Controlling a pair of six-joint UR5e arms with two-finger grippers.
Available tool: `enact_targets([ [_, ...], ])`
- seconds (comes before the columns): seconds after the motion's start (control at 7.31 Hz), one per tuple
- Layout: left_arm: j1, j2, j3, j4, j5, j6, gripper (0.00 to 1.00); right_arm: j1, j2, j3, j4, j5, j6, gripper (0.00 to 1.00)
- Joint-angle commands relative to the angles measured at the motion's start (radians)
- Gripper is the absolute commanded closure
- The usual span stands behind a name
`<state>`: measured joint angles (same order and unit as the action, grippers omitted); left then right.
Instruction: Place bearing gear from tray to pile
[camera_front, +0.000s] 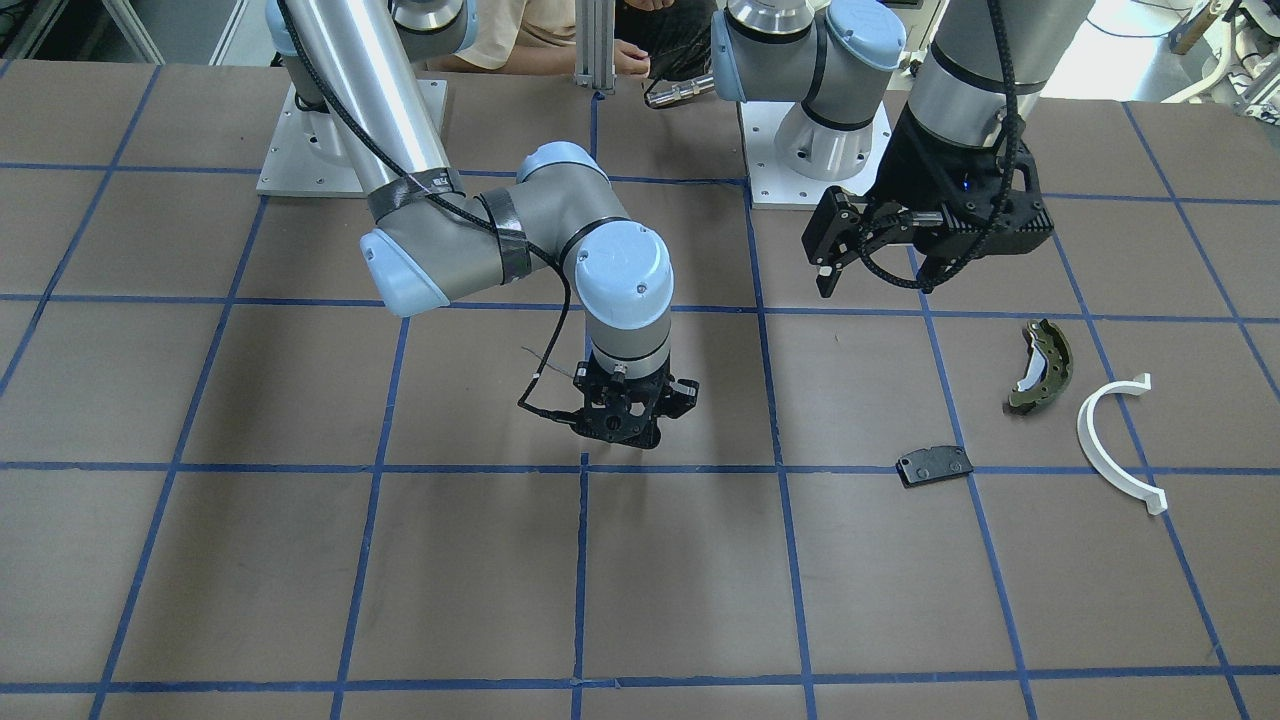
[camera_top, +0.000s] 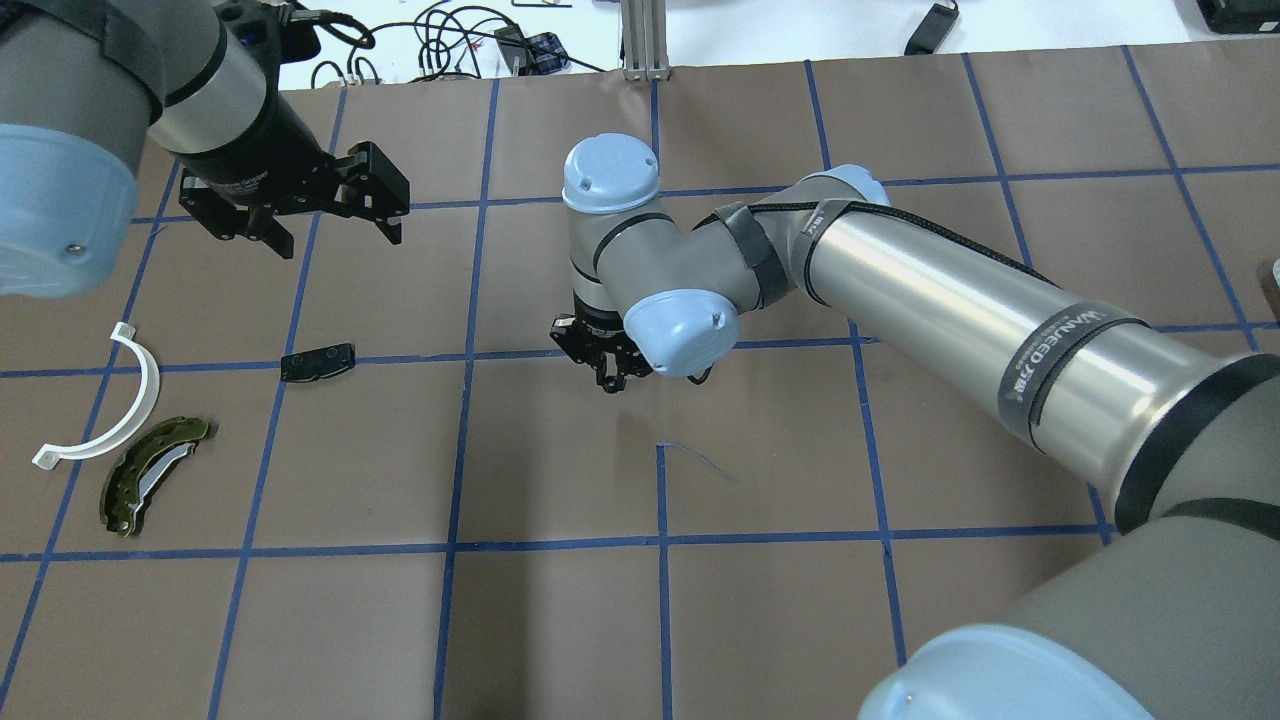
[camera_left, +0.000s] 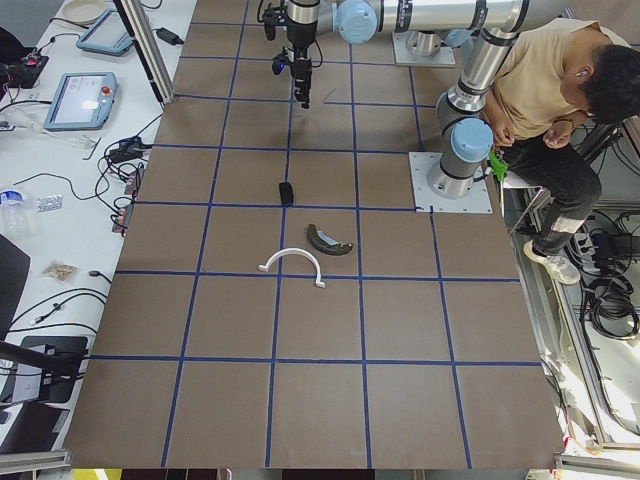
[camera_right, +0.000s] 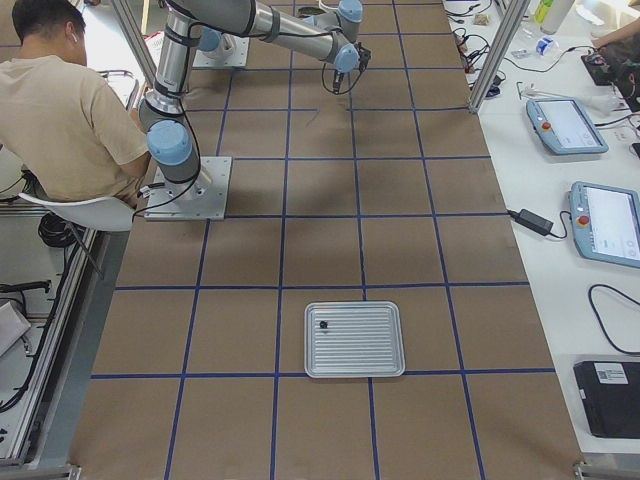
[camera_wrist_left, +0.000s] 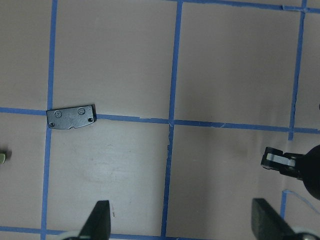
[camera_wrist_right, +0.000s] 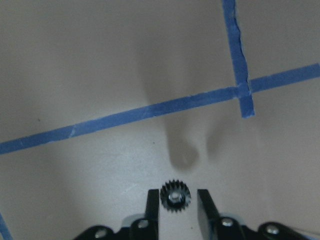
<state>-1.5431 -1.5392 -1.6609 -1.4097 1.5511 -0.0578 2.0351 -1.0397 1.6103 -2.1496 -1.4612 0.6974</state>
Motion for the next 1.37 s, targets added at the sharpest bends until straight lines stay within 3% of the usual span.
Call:
enact_targets([
  [0.0, 0.000, -0.022, -0.013, 0.002, 0.003, 0.003, 0.00, -0.021, -0.020, -0.001, -0.030, -0.010, -0.045, 0.00],
  [0.27, 0.000, -0.057, -0.032, 0.063, -0.011, 0.001, 0.00, -0.163, -0.095, 0.010, 0.014, -0.100, -0.128, 0.00],
  [0.41, -0.003, -0.100, -0.078, 0.078, -0.013, -0.005, 0.00, -0.274, -0.140, 0.011, 0.084, -0.108, -0.283, 0.00],
  [0.68, -0.059, -0.198, -0.195, 0.313, -0.014, -0.026, 0.00, -0.506, -0.221, 0.011, 0.204, -0.108, -0.604, 0.00],
  [0.82, -0.124, -0.253, -0.235, 0.469, -0.016, -0.125, 0.00, -0.610, -0.244, 0.011, 0.227, -0.113, -0.769, 0.00],
  [0.96, -0.182, -0.321, -0.238, 0.547, -0.016, -0.231, 0.00, -0.735, -0.258, 0.011, 0.256, -0.116, -0.941, 0.00],
  [1.23, -0.277, -0.412, -0.243, 0.592, -0.006, -0.258, 0.00, -0.980, -0.237, 0.011, 0.243, -0.116, -1.258, 0.00],
])
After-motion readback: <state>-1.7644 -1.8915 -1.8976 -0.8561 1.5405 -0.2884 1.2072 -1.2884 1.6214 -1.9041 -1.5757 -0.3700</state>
